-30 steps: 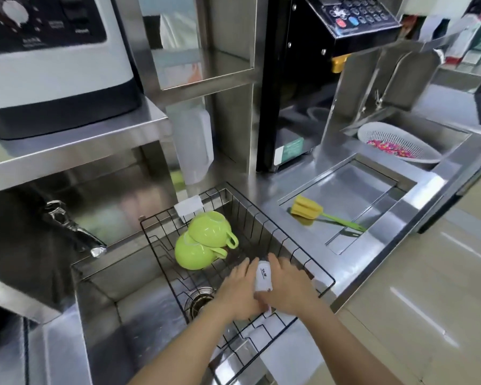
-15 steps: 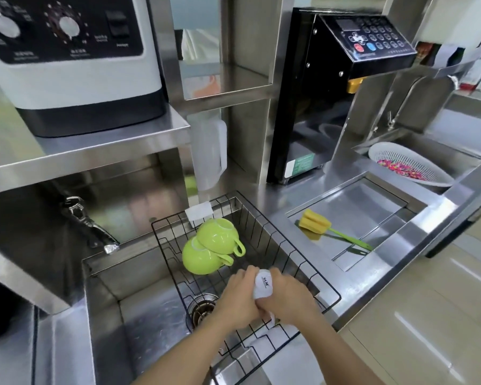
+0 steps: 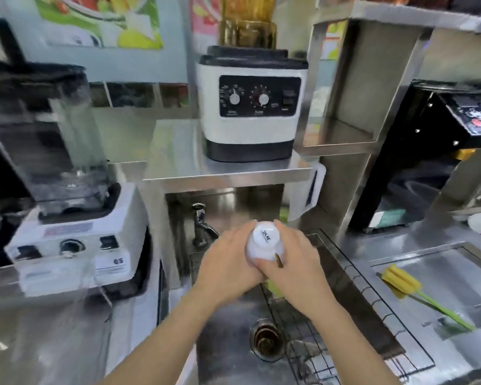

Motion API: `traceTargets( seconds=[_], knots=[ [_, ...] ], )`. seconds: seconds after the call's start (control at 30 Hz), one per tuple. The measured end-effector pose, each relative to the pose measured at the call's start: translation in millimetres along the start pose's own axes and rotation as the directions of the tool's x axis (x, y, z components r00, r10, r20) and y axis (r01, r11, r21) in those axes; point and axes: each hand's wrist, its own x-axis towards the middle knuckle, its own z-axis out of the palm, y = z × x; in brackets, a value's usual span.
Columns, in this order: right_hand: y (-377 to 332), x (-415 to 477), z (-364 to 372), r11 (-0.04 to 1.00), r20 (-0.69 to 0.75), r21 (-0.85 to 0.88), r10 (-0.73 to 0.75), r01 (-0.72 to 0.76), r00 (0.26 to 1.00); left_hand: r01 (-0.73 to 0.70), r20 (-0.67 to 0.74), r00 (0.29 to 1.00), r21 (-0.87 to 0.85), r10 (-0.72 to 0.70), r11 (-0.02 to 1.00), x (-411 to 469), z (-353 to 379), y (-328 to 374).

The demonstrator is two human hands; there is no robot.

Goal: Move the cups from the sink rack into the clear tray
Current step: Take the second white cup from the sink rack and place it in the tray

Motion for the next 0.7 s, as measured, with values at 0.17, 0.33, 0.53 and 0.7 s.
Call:
traceTargets(
  seconds=[0.17, 0.33, 0.53, 0.7],
  knots=[
    [-94, 3, 35, 0.972, -0.010, 0.090, -0.217, 0.217, 0.976, 0.022, -0.183, 0.983, 0.101, -0.003, 0.995, -34, -95, -34],
    [-170, -4, 84, 0.918, 0.043, 0.222, -0.347, 0.330, 0.937, 0.093, -0.273, 0.961, 0.190, -0.038, 0.977, -74, -172, -84],
    [-236, -14, 152, 0.898, 0.154, 0.254, -0.404, 0.359, 0.902, 0.189, -0.369, 0.924, 0.217, -0.099, 0.958, -128, -240, -122],
    [-265, -23, 197, 0.924, 0.264, 0.211, -0.368, 0.319, 0.891, 0.335, -0.306, 0.919, 0.279, -0.247, 0.900, -149, -259, -175]
  ],
)
